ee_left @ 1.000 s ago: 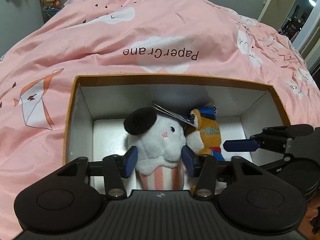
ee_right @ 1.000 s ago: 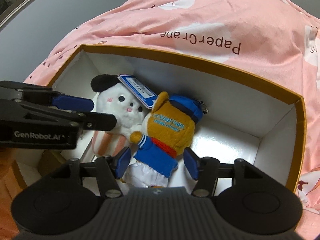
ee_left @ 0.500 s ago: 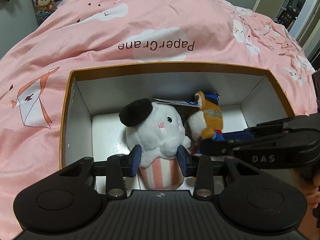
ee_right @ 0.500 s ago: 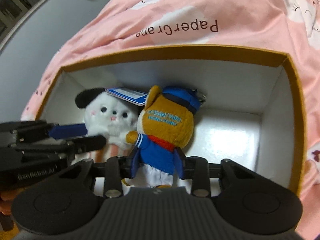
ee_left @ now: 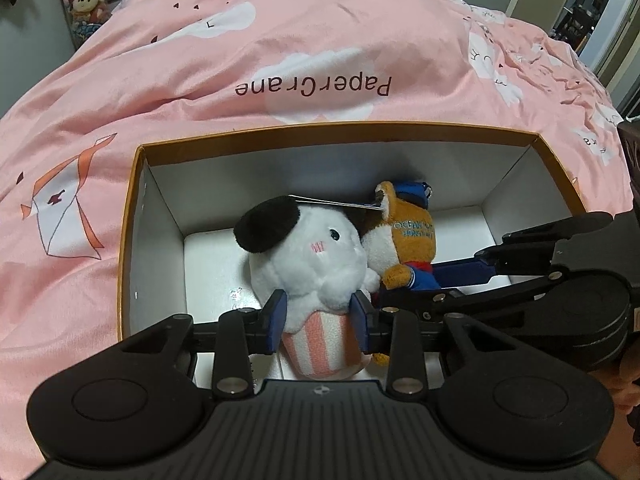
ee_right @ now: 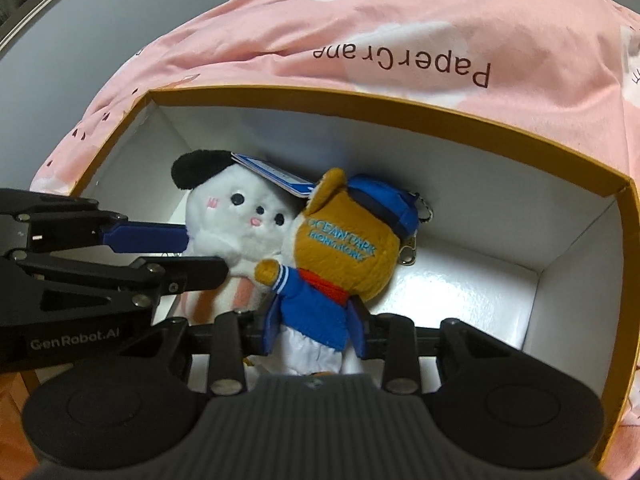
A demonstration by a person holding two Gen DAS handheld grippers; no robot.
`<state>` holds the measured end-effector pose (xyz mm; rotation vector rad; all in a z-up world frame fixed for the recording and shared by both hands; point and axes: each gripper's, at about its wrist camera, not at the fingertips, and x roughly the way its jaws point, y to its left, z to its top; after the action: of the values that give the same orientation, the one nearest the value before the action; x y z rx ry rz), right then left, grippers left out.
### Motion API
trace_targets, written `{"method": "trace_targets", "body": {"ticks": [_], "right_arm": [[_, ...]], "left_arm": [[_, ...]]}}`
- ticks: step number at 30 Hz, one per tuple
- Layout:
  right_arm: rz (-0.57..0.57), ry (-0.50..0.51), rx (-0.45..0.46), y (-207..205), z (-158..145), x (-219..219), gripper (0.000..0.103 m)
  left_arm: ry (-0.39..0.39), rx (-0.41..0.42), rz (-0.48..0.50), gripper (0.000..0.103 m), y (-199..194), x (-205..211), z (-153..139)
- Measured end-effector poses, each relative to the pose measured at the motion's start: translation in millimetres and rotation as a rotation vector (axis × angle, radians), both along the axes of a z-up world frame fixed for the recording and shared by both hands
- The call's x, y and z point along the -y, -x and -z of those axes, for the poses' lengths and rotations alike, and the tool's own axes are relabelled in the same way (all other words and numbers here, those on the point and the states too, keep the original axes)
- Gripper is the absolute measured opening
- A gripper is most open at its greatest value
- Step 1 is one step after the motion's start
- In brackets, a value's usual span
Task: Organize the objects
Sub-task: 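Lower both plush toys into the box and open both grippers, then grasp the dark photo card box beside the grey gift box with the left gripper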
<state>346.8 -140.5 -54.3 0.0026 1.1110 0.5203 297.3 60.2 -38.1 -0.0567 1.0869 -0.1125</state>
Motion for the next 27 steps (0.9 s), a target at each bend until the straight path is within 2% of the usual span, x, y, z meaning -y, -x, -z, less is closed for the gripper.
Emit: {"method": "trace_targets", "body": {"ticks": [4, 8, 11, 14, 18, 22, 24, 27], "right_arm": [[0.015, 0.000, 0.005, 1, -2, 0, 0.043], [0.024, 0.046, 0.040, 8, -10, -2, 0.058], [0.017, 0.044, 0.066, 16, -20, -1, 0.059], [0.027, 0.051, 0.120, 32, -38, 1, 0.059], [0.072, 0.046, 0.224, 69, -65, 9, 0.059], [0.122, -0.009, 0.271, 117, -81, 32, 0.059], [0.151, -0.016, 0.285, 142, -84, 43, 0.059], [0.186, -0.002, 0.293, 180, -82, 57, 0.059]], "left_arm": [[0.029, 0.010, -0.014, 0.041, 3, -4, -3], [0.032, 0.041, -0.019, 0.041, 9, -4, -10], [0.023, 0.093, -0.016, 0.041, 21, -1, -24], [0.030, 0.179, -0.006, 0.041, 42, 2, -47], [0.030, 0.279, -0.003, 0.041, 79, 9, -77], [0.088, 0.351, 0.058, 0.041, 124, 21, -93], [0.111, 0.358, 0.070, 0.041, 141, 27, -92], [0.174, 0.313, 0.085, 0.041, 158, 36, -82]]}}
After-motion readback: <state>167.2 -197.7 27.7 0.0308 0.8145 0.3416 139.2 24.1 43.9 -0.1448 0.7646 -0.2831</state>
